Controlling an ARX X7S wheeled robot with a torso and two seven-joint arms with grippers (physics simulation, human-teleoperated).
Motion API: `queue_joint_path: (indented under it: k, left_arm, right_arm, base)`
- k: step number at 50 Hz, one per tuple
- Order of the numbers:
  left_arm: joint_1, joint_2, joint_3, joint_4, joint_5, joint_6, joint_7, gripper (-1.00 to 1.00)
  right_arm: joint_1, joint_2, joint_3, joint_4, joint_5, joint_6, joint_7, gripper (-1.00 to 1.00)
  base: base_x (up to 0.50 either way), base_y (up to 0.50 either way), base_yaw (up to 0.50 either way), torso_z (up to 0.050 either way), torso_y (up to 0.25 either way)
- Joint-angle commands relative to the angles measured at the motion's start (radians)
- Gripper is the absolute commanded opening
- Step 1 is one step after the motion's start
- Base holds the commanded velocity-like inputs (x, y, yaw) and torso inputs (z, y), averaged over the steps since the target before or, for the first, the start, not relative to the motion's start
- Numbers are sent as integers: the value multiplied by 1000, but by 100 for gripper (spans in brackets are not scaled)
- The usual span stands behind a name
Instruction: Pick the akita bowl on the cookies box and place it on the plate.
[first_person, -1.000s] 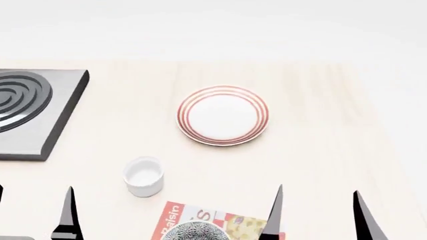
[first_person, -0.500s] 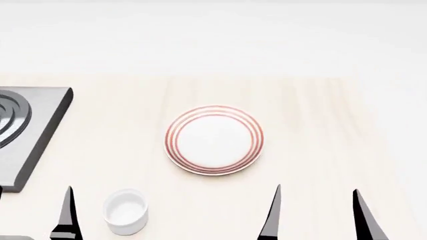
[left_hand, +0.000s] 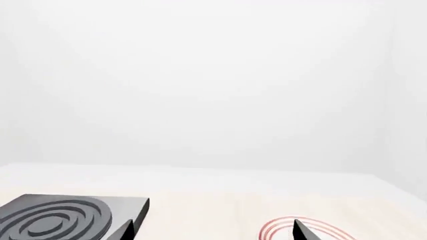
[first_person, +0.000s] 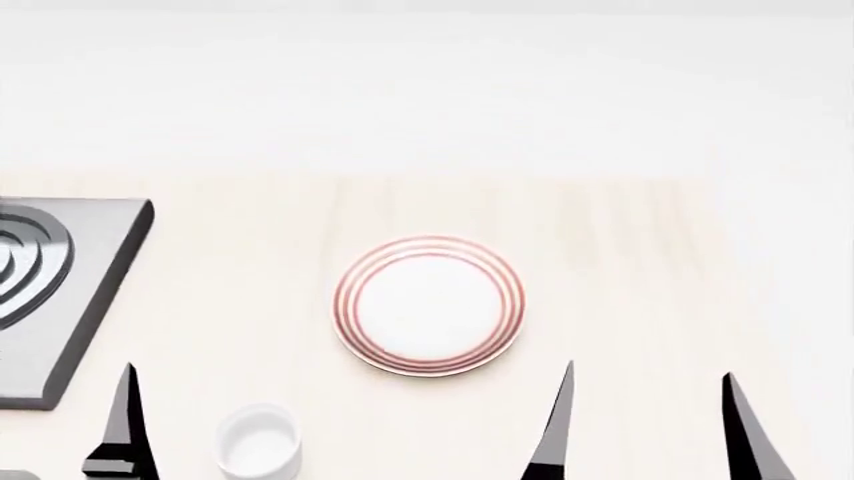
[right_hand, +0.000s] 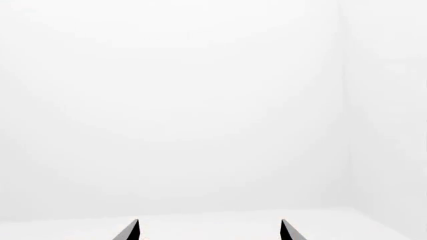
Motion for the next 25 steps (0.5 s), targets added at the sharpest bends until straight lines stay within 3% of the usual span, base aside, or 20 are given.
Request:
queue_joint_path:
  k: [1, 13, 22, 25]
  left_arm:
    - [2, 8, -27, 17, 8, -1, 31, 100]
    - [-7, -5, -26, 17, 24, 0, 19, 100]
    - [-15, -22, -62, 51, -35, 2, 33, 100]
    - [-18, -26, -60, 51, -32, -1, 33, 100]
  right_arm:
    - [16, -8, 23, -16, -10, 46, -23, 100]
    - [51, 19, 52, -57, 32, 127, -8, 100]
    - [60, 33, 57, -77, 23, 148, 5, 100]
    - [64, 39, 63, -86, 24, 157, 8, 100]
  base:
    - [0, 0, 0, 50, 0]
    - [0, 0, 0, 50, 0]
    - [0, 0, 0, 0, 0]
    - [0, 0, 0, 9, -219]
